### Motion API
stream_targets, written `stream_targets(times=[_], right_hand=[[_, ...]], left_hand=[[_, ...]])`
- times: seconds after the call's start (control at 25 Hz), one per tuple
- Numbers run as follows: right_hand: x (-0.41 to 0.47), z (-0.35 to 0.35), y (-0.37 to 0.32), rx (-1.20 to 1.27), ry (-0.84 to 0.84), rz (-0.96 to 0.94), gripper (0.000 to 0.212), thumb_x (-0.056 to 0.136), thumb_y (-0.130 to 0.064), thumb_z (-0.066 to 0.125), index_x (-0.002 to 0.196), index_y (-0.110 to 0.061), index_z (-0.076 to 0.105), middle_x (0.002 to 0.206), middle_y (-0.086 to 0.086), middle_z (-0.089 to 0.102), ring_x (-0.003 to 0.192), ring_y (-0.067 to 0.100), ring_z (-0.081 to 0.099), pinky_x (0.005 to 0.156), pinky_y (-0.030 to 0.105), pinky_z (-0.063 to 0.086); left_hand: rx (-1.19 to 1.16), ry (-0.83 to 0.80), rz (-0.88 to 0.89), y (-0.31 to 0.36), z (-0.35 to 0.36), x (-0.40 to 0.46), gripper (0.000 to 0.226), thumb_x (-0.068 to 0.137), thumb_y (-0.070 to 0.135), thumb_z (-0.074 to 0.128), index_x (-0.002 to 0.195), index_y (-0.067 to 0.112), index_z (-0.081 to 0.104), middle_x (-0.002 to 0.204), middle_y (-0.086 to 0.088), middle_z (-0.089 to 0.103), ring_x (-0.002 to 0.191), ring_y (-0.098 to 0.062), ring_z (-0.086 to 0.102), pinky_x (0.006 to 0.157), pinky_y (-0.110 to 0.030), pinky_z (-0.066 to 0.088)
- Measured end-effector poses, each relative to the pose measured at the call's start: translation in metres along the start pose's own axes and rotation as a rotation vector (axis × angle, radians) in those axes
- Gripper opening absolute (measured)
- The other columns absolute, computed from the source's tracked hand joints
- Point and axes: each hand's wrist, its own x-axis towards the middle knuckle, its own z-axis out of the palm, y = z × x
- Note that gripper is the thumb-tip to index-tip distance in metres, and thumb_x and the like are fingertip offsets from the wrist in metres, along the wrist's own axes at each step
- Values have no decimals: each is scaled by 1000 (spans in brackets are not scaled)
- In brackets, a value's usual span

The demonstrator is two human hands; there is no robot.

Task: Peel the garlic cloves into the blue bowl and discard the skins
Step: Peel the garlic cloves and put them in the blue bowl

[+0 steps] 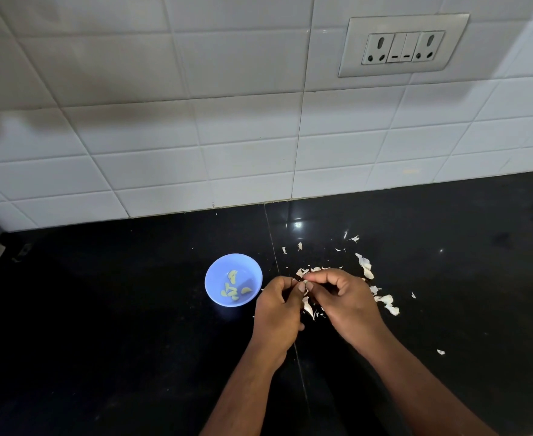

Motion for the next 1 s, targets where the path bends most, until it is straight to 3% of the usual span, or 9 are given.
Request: stream_targets(times=[0.24, 0.32, 0.48, 0.6, 0.8, 1.0], right_hand=[[-9, 17, 5, -93, 76, -152, 17, 92, -6, 76, 102, -18, 82, 97, -11, 75, 98, 4, 71, 88, 18, 54], [-10, 18, 3, -17, 53, -70, 17, 93, -7, 75, 103, -19, 82, 99, -9, 77, 99, 4, 72, 88, 17, 55], [-17, 19, -3, 373, 66, 168, 17, 96, -4, 71, 105, -15, 81, 97, 4, 80, 90, 17, 77, 85, 27, 60], [-20, 15, -5, 466, 98, 200, 17, 95, -2, 72, 105, -12, 81, 97, 11, 79, 84, 20, 71, 88, 36, 60], [-20, 7, -9, 529, 41, 255, 11, 90, -2, 76, 101, -5, 79, 91, 13, 77, 80, 22, 72, 83, 36, 64], [-21, 4, -13, 519, -10, 249, 10, 94, -4, 73, 101, -4, 80, 92, 20, 77, 77, 22, 72, 80, 34, 64]], left_hand=[[12, -10, 21, -3, -8, 0, 13, 106, 21, 57, 96, 16, 64, 79, 2, 62, 69, -5, 58, 61, -29, 56], [29, -16, 32, -3, -9, -1, 13, 105, 21, 55, 95, 15, 61, 78, 2, 59, 68, -7, 55, 61, -31, 56], [110, 78, 60, -2, -11, -8, 15, 97, 32, 48, 87, 24, 56, 77, 1, 58, 70, -12, 56, 64, -42, 56], [-3, 103, 19, -1, -10, -14, 22, 102, 17, 42, 83, 15, 52, 69, -1, 52, 62, -9, 50, 59, -35, 52], [-46, 56, 41, 1, -9, -16, 43, 109, 41, 51, 82, 9, 59, 62, 2, 51, 58, -7, 52, 55, -29, 50], [-95, -58, 95, 4, -6, -18, 32, 109, 41, 53, 90, 17, 62, 69, 7, 61, 69, -10, 59, 56, -29, 49]])
